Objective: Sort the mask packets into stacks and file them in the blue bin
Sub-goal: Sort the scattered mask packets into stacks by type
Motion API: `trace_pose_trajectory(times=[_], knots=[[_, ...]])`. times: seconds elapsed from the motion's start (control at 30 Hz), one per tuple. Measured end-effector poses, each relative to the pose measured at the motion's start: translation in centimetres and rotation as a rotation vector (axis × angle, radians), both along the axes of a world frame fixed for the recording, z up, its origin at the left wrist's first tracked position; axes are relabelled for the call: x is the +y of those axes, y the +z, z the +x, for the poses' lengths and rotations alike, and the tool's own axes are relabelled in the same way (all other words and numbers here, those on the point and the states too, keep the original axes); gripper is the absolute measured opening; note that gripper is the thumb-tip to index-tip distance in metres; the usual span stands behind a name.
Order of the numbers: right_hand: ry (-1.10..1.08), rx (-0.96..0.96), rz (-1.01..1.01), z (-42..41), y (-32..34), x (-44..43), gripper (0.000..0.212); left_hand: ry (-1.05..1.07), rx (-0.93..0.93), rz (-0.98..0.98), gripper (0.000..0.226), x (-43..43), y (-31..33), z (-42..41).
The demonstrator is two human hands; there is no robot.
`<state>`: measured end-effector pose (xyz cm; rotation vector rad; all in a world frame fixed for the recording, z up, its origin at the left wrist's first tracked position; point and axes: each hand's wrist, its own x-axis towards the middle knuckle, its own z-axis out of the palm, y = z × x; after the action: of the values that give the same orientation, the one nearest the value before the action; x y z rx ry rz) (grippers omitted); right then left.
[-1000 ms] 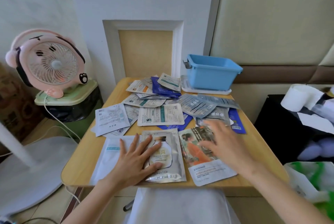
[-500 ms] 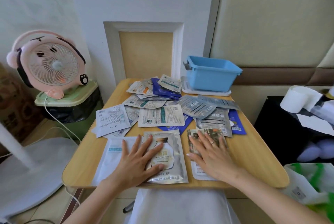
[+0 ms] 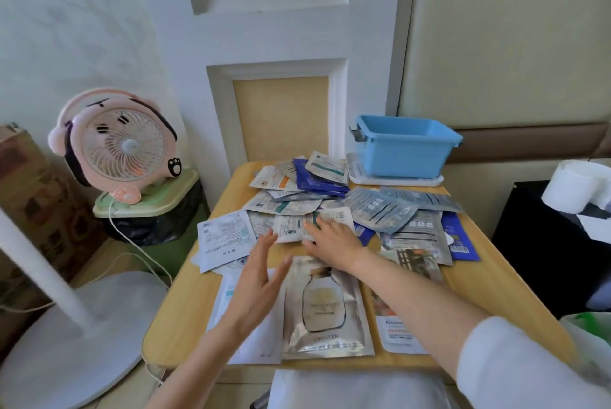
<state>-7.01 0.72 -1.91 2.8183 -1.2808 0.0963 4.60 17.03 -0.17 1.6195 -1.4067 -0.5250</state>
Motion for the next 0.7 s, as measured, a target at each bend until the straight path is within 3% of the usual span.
trace_pose_trajectory(times=[0.07, 0.13, 0.17, 0.27, 0.33, 0.43, 0.57, 0.7], knots=[[0.114, 0.021, -0.102, -1.1, 1.5, 0.1, 0.034, 0.09, 0.05, -0.07, 0.05, -0.4, 0.6, 0.8], [0.127, -0.129, -0.059, -2.3, 3.2, -0.1, 0.024, 0.155, 0.075, -0.116, 0.048, -1.1, 1.1, 1.5], [0.093, -0.32, 0.027, -2.9, 4.3, 0.2, 0.024, 0.178, 0.075, -0.133, 0.047, -1.4, 1.5, 1.8], [-0.061, -1.13, 0.331, -4.3, 7.2, 1.5, 0.033, 0.162, 0.127, -0.119, 0.053, -2.2, 2.5, 1.7], [-0.082, -1.367, 0.614, -4.7, 8.1, 2.6, 0.017, 0.023, 0.299, -0.021, 0.057, -2.5, 3.6, 0.6], [-0.074, -1.398, 0.922, -4.8, 7.4, 3.8, 0.025, -0.129, 0.547, 0.065, 0.044, -3.1, 4.3, -1.2], [-0.147, -1.397, 0.981, -5.3, 6.2, 4.4, 0.022, -0.013, 0.655, 0.034, 0.009, -3.9, 3.7, -1.8], [-0.167, -1.191, 0.928, -5.1, 6.0, 4.7, 0.024, 0.033, 0.621, 0.077, 0.015, -3.6, 3.1, -1.9]])
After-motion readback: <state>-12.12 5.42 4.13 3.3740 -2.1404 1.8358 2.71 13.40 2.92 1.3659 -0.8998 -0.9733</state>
